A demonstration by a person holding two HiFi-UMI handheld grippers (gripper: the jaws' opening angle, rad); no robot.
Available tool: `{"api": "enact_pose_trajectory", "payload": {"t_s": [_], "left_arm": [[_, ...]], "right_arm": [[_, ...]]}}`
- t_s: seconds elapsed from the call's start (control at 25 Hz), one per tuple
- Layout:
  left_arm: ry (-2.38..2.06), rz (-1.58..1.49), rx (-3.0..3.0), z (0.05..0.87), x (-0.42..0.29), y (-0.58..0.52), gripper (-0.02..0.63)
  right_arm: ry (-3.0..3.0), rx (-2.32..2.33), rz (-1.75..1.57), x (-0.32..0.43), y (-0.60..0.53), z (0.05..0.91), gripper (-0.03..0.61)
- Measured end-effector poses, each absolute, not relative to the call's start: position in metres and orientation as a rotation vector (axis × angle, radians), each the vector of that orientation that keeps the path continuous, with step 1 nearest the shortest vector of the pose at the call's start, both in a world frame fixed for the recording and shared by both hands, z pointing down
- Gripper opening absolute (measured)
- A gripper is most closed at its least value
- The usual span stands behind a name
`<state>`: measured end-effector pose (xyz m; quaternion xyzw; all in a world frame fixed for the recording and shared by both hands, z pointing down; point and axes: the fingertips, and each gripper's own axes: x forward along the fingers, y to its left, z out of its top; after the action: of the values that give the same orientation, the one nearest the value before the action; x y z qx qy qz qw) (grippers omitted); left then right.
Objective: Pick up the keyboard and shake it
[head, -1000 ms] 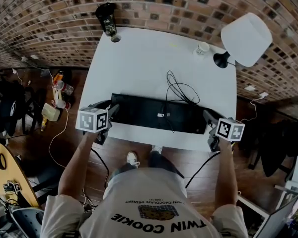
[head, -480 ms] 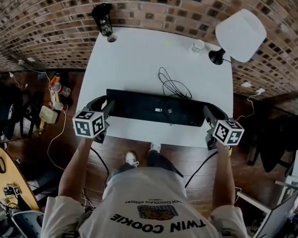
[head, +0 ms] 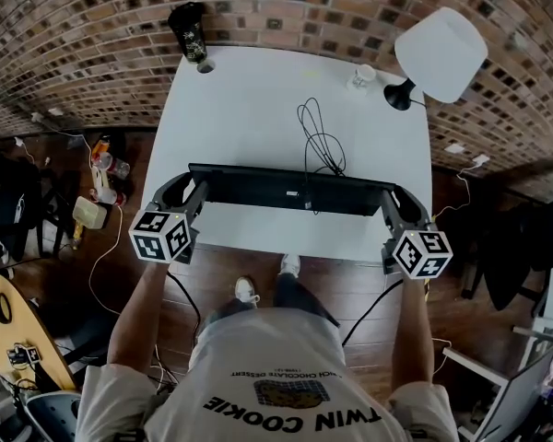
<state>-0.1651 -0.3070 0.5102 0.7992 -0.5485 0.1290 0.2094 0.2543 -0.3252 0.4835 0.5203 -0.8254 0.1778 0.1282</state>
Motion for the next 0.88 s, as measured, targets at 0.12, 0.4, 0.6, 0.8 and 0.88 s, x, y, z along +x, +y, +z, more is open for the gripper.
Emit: {"api": "enact_pose_trajectory", "payload": {"t_s": [0.12,0.4,0.6,0.8,0.88], "left_arm": [[-1.528,0.357,2.245,0.508,-0.166,-0.295,0.160],[-1.501,0.366,2.279,0.506,-0.166,-0.277,0.160],[-1.470,0.382,2.308,0.504,-0.167,-0.261,0.160],[-1.425,0.424,2.348,0.506,-0.167,-0.244,0.160],[-1.422,0.446,2.357,0.508,-0.167,-0.240,0.160]], "right_arm": [[-2.388,1.515,0.495,0.254,-0.310,0.485,0.132],[-2.363,1.558,0.446,0.253,-0.282,0.483,0.130],[-2.341,1.585,0.404,0.253,-0.260,0.480,0.127],[-2.316,1.600,0.370,0.254,-0.235,0.479,0.123],[-2.315,1.606,0.373,0.253,-0.227,0.480,0.120]]}}
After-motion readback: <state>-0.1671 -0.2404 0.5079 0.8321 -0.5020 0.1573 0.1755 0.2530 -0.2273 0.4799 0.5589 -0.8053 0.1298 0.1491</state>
